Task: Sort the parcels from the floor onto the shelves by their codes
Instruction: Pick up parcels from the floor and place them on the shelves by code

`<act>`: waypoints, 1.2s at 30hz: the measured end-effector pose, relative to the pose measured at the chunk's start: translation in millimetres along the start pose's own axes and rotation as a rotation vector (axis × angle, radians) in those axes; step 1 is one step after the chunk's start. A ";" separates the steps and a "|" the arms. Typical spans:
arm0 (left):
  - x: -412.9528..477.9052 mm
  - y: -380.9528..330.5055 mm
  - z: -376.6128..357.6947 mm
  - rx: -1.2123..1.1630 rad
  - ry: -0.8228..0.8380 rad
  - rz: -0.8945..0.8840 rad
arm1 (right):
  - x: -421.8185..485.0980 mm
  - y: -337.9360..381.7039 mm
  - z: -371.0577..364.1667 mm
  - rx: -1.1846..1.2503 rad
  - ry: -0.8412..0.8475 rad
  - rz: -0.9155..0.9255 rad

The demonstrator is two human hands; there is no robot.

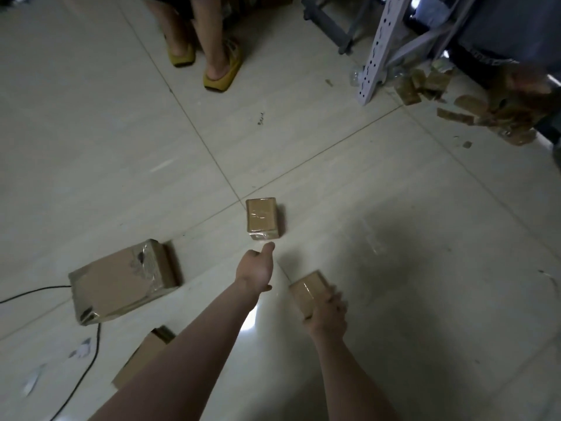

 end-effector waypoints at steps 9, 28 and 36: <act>-59.3 -44.4 41.6 -0.083 -0.086 -0.007 | -64.1 33.4 85.7 0.848 -0.157 -0.078; -582.5 -402.4 194.7 -0.021 0.057 -0.809 | -522.3 137.4 613.9 1.115 -0.910 0.746; -773.5 -453.4 239.0 -0.093 0.289 -1.034 | -663.3 115.2 743.9 0.558 -1.589 1.118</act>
Point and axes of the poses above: each hand's wrist, its own x-axis towards the middle knuckle, its own z-axis out of the back of the hand, y = z × x, the point moved 1 cm from there along x, towards the middle knuckle, and after that the axes turned 8 degrees about x, right-handed, at the moved point
